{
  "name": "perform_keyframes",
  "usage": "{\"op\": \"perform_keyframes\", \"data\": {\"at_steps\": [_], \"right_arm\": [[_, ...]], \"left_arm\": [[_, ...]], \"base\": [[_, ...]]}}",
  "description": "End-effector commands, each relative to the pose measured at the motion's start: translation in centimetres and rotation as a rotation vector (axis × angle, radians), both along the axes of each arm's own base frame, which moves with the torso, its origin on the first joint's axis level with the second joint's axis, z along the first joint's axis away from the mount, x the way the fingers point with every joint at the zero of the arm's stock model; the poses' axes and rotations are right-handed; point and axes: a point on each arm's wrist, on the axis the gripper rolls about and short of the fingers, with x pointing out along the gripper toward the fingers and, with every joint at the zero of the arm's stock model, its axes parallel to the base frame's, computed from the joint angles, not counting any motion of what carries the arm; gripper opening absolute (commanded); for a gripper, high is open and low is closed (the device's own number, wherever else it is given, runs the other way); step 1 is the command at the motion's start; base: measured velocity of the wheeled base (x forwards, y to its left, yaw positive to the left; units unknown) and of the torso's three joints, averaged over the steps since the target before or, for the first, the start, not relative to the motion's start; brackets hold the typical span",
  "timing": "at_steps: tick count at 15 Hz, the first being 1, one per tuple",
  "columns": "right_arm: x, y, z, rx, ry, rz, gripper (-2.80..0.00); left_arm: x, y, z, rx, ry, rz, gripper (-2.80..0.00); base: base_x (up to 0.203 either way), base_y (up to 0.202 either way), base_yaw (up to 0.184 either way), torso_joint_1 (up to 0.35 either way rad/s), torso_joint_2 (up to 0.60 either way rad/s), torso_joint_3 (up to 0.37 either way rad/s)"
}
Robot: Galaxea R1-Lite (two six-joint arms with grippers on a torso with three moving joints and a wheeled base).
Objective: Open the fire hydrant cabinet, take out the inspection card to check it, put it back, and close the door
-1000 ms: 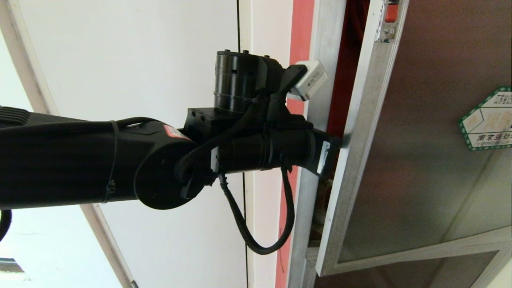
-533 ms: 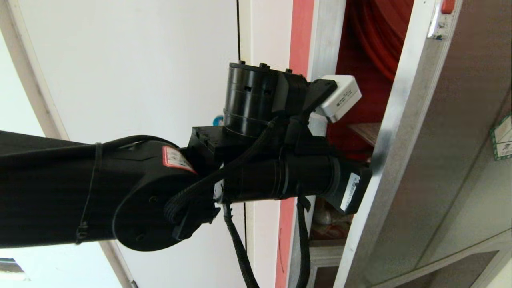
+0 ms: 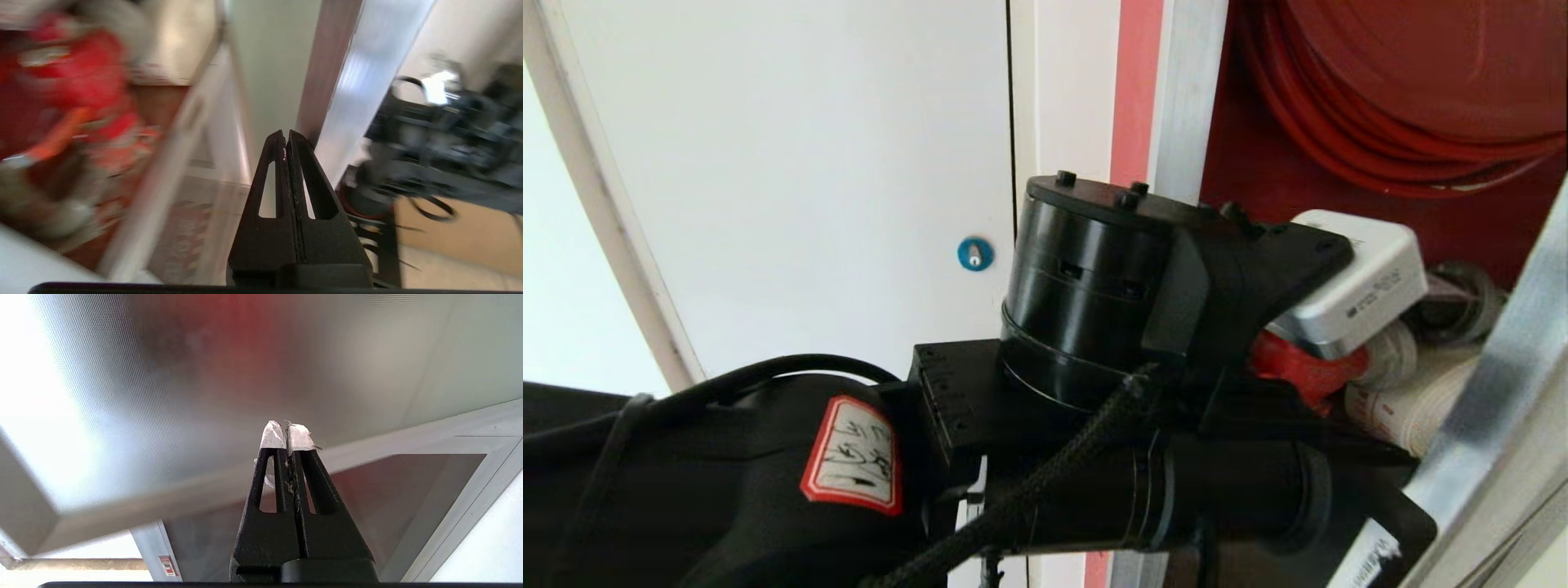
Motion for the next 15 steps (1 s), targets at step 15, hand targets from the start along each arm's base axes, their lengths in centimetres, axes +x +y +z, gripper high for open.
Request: {"op": "perform_keyframes", "data": {"at_steps": [15], "right_arm": [[0.0, 0.0, 0.0, 0.000, 0.001, 0.000, -2.80]], "left_arm": [[-4.5, -3.0, -1.2, 0.025, 0.034, -0.148, -2.80]], "base": [[0.000, 0.000, 0.000, 0.000, 0.00, 0.000]]}}
